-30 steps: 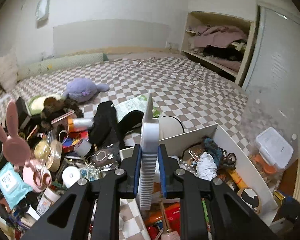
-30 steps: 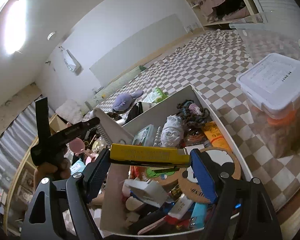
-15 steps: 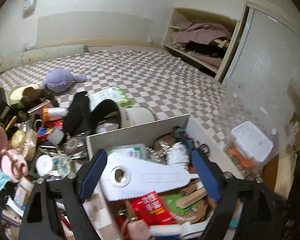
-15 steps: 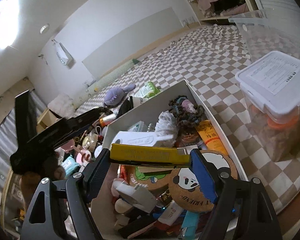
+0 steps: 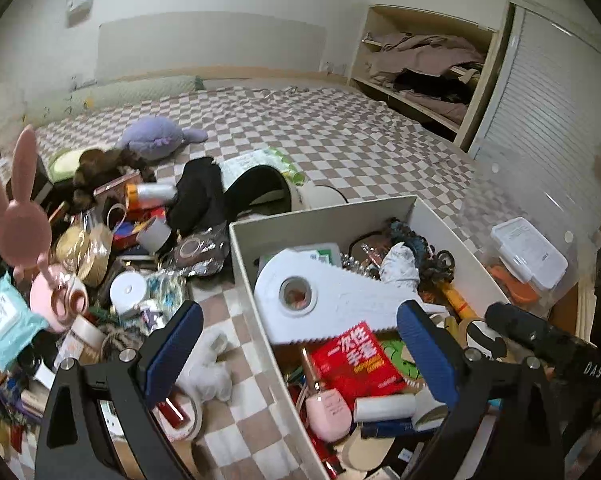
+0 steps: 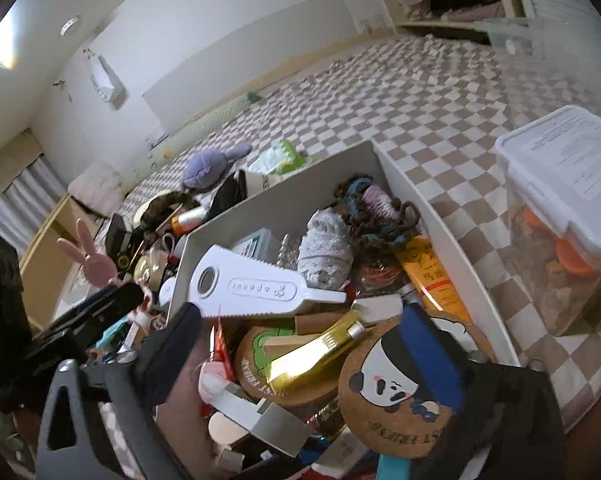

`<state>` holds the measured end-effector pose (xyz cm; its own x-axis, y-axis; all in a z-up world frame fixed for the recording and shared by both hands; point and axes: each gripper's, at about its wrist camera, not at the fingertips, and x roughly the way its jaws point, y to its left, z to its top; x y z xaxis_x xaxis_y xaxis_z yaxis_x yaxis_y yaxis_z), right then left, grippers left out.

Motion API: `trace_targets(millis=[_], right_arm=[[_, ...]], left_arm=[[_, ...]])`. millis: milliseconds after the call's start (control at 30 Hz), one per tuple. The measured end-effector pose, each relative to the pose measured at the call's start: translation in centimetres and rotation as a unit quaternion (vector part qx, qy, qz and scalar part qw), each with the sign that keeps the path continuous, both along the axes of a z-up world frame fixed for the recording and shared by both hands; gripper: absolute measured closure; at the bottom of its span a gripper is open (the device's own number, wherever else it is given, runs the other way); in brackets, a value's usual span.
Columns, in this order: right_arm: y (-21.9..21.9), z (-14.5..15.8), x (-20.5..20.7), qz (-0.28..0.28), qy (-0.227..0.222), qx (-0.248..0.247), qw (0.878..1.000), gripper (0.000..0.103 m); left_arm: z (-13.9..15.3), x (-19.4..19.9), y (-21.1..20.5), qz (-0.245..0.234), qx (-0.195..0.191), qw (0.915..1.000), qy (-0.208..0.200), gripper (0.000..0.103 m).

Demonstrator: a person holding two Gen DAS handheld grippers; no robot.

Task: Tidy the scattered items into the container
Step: 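Open the right gripper to drop the gold lighter into the white box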

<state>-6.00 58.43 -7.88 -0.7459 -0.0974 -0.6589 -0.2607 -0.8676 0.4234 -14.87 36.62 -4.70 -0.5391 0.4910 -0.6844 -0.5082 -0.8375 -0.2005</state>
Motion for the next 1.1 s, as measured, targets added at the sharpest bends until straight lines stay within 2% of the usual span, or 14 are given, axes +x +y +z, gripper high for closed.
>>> trace_targets(millis=[67, 167, 300, 367, 500, 633, 867, 1100], right_arm=[[0.2, 0.3, 0.5, -0.004, 0.013, -0.014, 1.000, 0.002], [0.4, 1.0, 1.4, -0.017, 0.049, -0.027, 0.998, 0.000], [-0.5, 2.1, 2.5, -0.023, 0.085, -0.016, 0.996, 0.000], [-1.4, 2.3, 2.6, -0.016, 0.081, -0.011, 0.997, 0.000], [-2.7, 2.3, 2.4, -0.006, 0.045, -0.026, 0.999, 0.000], [-4.2, 3.1, 3.0, -0.004, 0.049, -0.023, 0.999, 0.000], [-7.9, 5.0, 3.8, 0.004, 0.053, -0.009, 0.999, 0.000], [-12.7, 6.4, 4.0, 0.063, 0.047, -0.006, 0.997, 0.000]], left_arm=[[0.0, 0.4, -0.8, 0.003, 0.012, 0.9999, 0.000, 0.000], [0.0, 1.0, -1.9, 0.008, 0.029, 0.9996, 0.001, 0.000], [-0.3, 1.4, -2.6, 0.005, 0.024, 0.9997, -0.008, 0.000], [-0.4, 1.6, -3.1, 0.007, 0.023, 0.9996, -0.014, 0.000], [-0.2, 1.9, -4.6, 0.008, 0.032, 0.9993, -0.015, 0.000], [0.4, 2.6, -6.6, 0.029, 0.036, 0.9989, 0.010, 0.000], [1.3, 3.1, -10.5, 0.049, 0.056, 0.9973, 0.001, 0.000], [2.4, 4.8, -14.8, 0.077, 0.023, 0.9957, 0.046, 0.000]])
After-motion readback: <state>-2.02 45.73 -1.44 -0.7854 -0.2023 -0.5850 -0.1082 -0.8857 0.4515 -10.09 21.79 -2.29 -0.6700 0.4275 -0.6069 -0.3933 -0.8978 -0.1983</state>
